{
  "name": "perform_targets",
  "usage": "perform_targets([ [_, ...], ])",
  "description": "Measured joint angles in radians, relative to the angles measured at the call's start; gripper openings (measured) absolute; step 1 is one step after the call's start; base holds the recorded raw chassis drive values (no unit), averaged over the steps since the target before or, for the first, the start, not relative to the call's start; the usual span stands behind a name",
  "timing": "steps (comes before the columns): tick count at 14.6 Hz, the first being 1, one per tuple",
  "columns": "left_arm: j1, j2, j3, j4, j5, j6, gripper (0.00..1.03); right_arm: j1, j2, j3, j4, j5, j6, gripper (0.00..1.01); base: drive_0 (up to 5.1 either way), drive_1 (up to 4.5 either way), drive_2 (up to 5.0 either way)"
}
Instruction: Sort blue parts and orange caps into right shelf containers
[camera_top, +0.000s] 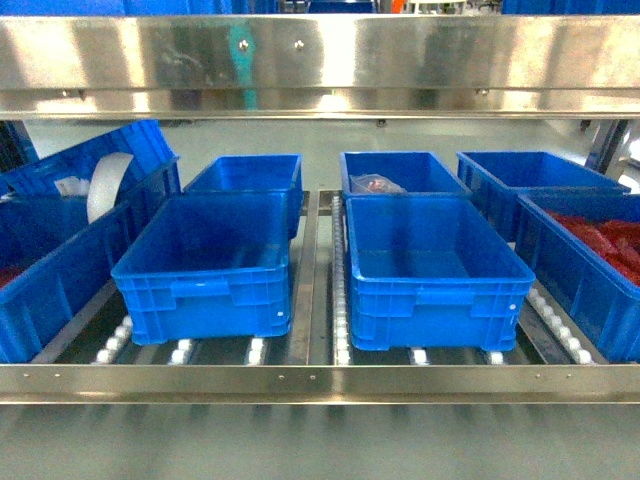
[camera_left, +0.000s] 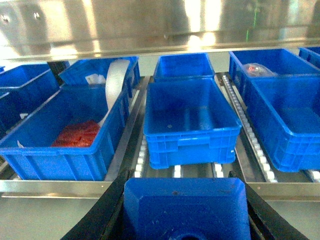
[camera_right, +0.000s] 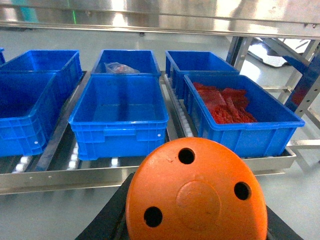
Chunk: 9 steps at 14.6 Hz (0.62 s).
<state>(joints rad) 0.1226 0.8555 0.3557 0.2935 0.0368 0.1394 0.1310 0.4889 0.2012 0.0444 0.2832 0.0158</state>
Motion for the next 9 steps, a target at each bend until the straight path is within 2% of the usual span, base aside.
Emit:
perform_targets([
  [9,0.0,0.0,0.0,0.0,0.0,0.0,0.44,0.0,0.0,0.0,-0.001,0.0,-0.002,0.43,0.0,0.0,0.0],
])
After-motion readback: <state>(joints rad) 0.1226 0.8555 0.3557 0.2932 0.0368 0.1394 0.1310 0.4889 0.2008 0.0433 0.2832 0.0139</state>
